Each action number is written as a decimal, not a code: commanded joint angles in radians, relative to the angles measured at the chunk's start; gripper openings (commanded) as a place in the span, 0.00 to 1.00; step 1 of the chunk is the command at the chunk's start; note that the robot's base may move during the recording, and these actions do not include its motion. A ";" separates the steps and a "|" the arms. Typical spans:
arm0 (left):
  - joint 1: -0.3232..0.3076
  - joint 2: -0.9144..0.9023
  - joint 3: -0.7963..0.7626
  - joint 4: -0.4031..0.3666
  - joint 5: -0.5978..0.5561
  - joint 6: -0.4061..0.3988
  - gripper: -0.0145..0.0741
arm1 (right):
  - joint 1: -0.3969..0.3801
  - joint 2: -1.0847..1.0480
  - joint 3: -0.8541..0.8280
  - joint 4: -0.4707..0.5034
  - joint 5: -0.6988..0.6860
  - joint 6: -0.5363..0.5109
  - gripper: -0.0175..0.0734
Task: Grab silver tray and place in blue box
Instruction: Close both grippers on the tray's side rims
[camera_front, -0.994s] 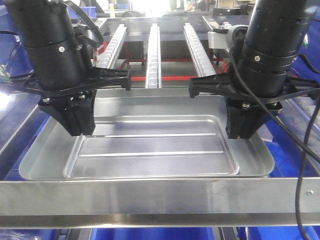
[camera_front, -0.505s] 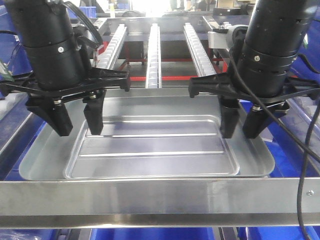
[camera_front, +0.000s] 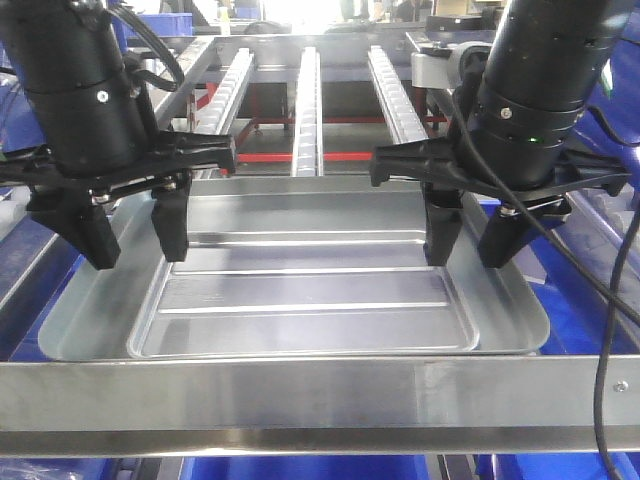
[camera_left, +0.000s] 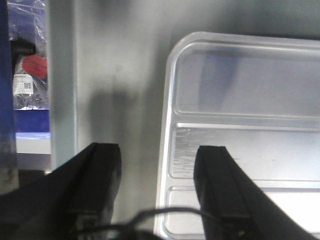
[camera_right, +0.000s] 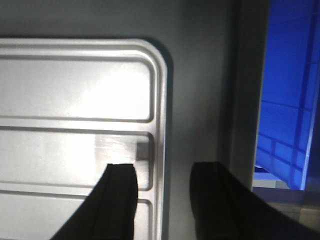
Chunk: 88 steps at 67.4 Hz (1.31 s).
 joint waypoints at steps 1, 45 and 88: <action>-0.003 -0.033 -0.031 -0.023 -0.042 -0.011 0.46 | -0.001 -0.039 -0.030 -0.009 -0.039 -0.002 0.62; -0.003 0.061 -0.031 -0.013 -0.042 -0.011 0.46 | -0.001 0.034 -0.030 -0.009 -0.033 -0.002 0.61; -0.003 0.086 -0.031 -0.013 -0.035 -0.011 0.24 | -0.001 0.037 -0.030 -0.009 -0.036 -0.003 0.46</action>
